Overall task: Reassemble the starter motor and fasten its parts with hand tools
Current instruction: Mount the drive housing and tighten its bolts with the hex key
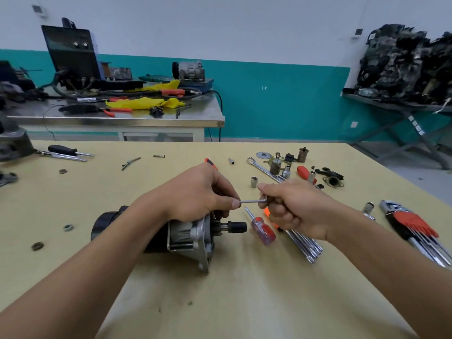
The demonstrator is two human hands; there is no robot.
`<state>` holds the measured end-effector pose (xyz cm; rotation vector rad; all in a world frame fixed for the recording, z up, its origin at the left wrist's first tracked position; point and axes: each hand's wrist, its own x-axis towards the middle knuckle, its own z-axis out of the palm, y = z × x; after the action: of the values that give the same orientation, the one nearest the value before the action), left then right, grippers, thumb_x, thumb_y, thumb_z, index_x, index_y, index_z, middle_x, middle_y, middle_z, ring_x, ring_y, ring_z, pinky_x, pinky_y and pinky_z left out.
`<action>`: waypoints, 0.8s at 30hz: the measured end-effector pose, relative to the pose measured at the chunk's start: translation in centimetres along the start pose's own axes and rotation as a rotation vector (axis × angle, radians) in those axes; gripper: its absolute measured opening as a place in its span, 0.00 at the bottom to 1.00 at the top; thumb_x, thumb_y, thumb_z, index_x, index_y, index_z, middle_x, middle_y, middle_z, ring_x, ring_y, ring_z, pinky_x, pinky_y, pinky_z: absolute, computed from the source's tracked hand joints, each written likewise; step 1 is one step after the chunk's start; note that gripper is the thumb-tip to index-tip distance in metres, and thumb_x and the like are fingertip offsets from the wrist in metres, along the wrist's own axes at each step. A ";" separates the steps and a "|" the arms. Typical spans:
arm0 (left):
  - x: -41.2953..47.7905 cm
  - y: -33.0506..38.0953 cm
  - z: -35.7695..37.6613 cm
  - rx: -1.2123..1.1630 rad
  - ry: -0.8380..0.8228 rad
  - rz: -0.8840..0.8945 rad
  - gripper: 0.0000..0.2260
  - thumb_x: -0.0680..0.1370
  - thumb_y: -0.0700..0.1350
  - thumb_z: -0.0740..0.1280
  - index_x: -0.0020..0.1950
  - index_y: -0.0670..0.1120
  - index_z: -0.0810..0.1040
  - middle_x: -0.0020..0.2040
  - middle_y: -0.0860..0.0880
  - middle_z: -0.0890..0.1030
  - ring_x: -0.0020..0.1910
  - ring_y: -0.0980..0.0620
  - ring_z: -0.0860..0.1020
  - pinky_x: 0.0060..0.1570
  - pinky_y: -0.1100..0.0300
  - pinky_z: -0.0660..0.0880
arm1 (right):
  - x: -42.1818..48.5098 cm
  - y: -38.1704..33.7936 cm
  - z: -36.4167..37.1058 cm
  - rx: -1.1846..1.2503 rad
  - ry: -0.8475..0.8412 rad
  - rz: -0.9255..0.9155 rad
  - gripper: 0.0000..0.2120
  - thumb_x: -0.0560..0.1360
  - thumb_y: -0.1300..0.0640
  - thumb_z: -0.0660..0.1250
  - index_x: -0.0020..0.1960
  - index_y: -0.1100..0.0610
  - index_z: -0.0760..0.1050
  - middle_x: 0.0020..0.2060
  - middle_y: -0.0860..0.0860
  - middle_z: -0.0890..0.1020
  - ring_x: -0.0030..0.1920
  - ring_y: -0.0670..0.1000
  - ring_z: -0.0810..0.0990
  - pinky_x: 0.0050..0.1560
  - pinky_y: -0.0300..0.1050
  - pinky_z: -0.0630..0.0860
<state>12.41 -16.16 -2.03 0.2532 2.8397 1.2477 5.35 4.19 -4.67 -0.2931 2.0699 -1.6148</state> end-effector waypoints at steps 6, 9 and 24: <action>-0.3 0.2 -0.1 0.026 -0.016 0.034 0.09 0.78 0.43 0.71 0.39 0.50 0.85 0.30 0.53 0.82 0.29 0.58 0.76 0.35 0.70 0.71 | -0.1 2.0 -2.1 -0.995 0.246 -1.146 0.21 0.76 0.42 0.67 0.55 0.59 0.83 0.43 0.42 0.82 0.40 0.39 0.74 0.45 0.29 0.70; -0.2 0.1 -0.1 0.028 -0.014 0.031 0.06 0.78 0.43 0.71 0.41 0.48 0.86 0.30 0.53 0.82 0.30 0.58 0.77 0.35 0.70 0.71 | 0.5 2.2 -2.2 -1.138 0.277 -1.254 0.15 0.76 0.51 0.69 0.50 0.63 0.84 0.39 0.52 0.85 0.38 0.48 0.80 0.41 0.40 0.76; -0.3 0.1 -0.1 0.042 -0.026 0.042 0.11 0.78 0.44 0.71 0.36 0.54 0.83 0.28 0.55 0.80 0.29 0.59 0.74 0.34 0.71 0.69 | -2.5 1.0 -0.9 -0.813 0.081 -0.803 0.22 0.78 0.39 0.63 0.50 0.56 0.83 0.36 0.40 0.81 0.36 0.41 0.75 0.37 0.31 0.70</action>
<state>12.67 -16.21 -1.96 0.3297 2.8553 1.1844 7.19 6.44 -4.86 -1.5028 2.7783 -1.0111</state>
